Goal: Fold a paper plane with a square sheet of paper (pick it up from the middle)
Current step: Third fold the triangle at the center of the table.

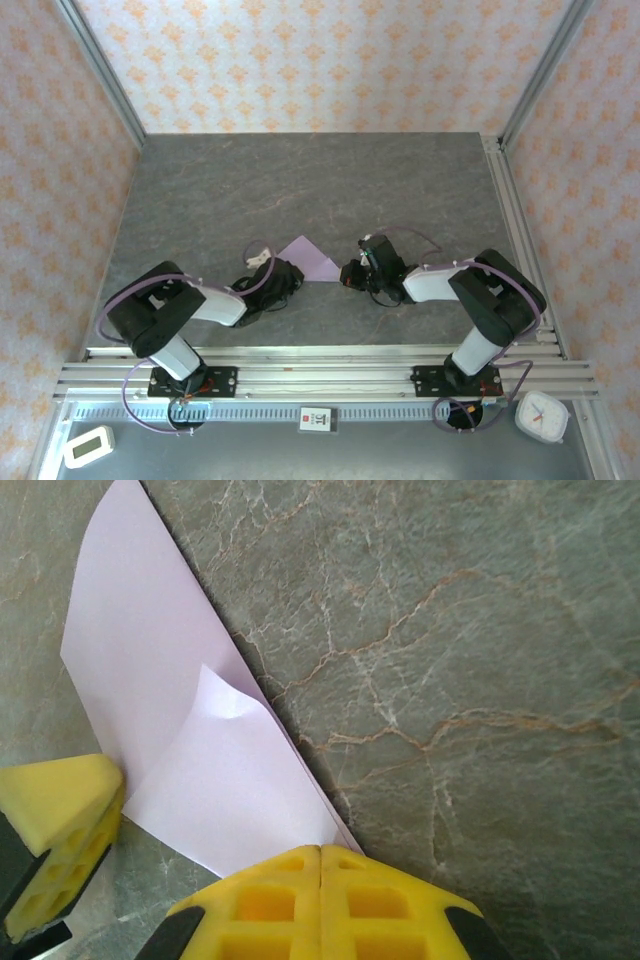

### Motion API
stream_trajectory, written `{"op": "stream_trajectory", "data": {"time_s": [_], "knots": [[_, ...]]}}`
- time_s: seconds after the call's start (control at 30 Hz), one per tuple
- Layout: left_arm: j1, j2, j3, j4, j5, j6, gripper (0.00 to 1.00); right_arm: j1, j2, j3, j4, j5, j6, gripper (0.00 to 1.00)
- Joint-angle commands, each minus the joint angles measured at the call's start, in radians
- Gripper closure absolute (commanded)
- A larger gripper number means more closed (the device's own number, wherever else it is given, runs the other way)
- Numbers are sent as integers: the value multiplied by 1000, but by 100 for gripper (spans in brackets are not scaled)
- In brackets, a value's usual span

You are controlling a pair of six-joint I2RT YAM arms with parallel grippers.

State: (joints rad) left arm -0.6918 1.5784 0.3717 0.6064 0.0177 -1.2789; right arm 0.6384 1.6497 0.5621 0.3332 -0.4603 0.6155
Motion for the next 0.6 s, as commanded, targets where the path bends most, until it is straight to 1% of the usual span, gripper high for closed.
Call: {"op": "stream_trajectory", "data": {"time_s": [0.0, 0.1, 0.17, 0.23, 0.33, 0.4, 0.5, 0.57], "knots": [[55, -36, -103, -253, -127, 38, 100, -3, 109, -56, -157, 144, -23, 100], [55, -137, -50, -337, -138, 117, 100, -3, 119, -50, -151, 130, -34, 100], [51, -190, 0, -352, -122, 163, 100, -3, 126, -44, -153, 128, -40, 100], [39, -204, 73, -370, -110, 209, 100, -3, 138, -33, -157, 124, -46, 100], [19, -155, 196, -402, -71, 252, 100, -3, 145, -27, -157, 121, -48, 100], [-3, -98, 255, -383, -37, 268, 100, -3, 147, -22, -157, 119, -47, 100], [-28, -15, 312, -374, -9, 283, 100, -3, 146, -18, -161, 117, -46, 100], [-39, 23, 317, -360, 1, 285, 100, -3, 145, -13, -163, 115, -46, 100]]}}
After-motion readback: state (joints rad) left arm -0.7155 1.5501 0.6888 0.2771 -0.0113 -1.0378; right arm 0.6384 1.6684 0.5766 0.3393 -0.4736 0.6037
